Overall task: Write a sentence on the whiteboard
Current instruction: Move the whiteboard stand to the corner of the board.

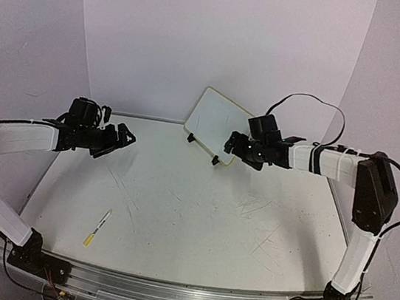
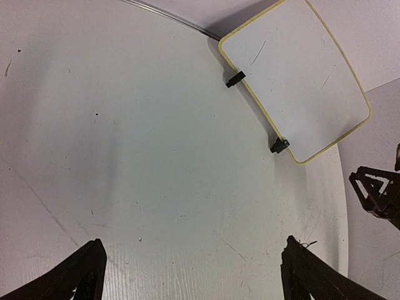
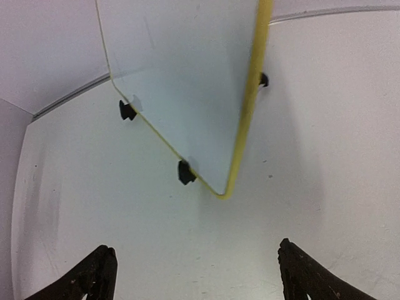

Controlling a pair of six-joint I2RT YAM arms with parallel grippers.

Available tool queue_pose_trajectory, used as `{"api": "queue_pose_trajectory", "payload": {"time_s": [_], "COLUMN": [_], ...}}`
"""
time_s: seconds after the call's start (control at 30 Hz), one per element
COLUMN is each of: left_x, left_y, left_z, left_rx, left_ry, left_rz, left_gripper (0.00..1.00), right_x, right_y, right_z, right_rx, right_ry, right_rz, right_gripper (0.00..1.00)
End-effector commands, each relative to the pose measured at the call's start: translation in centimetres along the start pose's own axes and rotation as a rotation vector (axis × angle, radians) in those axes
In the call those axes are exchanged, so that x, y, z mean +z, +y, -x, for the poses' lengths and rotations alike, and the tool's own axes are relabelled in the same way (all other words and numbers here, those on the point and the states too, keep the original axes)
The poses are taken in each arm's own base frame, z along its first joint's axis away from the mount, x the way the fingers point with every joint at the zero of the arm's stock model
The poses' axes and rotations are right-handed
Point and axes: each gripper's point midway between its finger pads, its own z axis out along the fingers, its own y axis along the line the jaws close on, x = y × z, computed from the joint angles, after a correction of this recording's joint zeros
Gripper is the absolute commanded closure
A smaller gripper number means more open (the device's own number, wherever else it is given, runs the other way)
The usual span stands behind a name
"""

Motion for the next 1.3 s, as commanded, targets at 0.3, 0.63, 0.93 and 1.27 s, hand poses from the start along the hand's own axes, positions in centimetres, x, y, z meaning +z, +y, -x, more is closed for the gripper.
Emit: {"api": "queue_pose_trajectory", "payload": {"time_s": [0.3,0.63,0.93,1.27], "left_x": [0.5,-1.0,-3.2,-4.9], "left_y": [-0.3,-1.4,-3.8,-4.8], "left_z": [-2.8,-2.3,-0.7,-0.2], "left_rx": [-0.006,0.031,0.081,0.113], "left_ry": [0.096,0.063,0.008,-0.027], "left_rz": [-0.053,-0.086,-0.16,-0.192], "left_gripper": [0.08,0.09,0.08,0.08], "right_x": [7.4,10.6,13.3,14.9], "right_y": [3.9,3.9,3.1,2.4], "right_z": [-2.8,-3.1,-3.8,-3.9], "right_rx": [0.292,0.311,0.265,0.268], "right_ry": [-0.09,-0.185,-0.187,-0.165], "right_rz": [-0.089,-0.162,-0.255,-0.286], "right_gripper": [0.23,0.43,0.42,0.48]}}
